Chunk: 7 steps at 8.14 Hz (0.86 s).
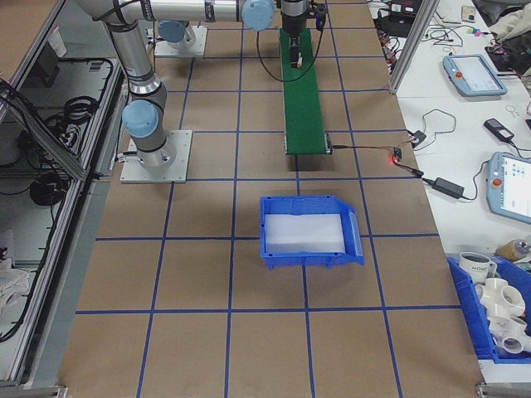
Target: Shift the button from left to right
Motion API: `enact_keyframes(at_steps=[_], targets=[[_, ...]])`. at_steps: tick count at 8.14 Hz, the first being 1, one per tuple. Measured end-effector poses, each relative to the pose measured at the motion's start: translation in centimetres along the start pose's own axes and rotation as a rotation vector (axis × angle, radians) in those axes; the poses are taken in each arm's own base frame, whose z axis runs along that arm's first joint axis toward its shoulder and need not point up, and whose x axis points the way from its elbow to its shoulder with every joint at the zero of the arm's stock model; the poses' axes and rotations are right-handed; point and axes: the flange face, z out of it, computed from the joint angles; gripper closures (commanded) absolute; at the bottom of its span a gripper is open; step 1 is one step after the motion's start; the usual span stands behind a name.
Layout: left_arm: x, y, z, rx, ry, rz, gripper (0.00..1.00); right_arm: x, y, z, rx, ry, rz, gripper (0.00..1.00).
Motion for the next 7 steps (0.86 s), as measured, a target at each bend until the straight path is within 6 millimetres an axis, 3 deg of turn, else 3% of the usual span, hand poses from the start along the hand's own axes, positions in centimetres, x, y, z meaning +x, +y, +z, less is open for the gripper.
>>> enact_keyframes(at_steps=[2, 7], targets=[[0.1, 0.0, -1.0, -0.067, 0.03, -0.246, 0.0, 0.7, -1.5, 2.1, -0.03, -0.036, -0.031, 0.0], [-0.6, -2.0, -12.1, -0.203, 0.091, -0.472, 0.0, 3.5, -5.9, 9.0, -0.07, -0.072, 0.013, 0.0]])
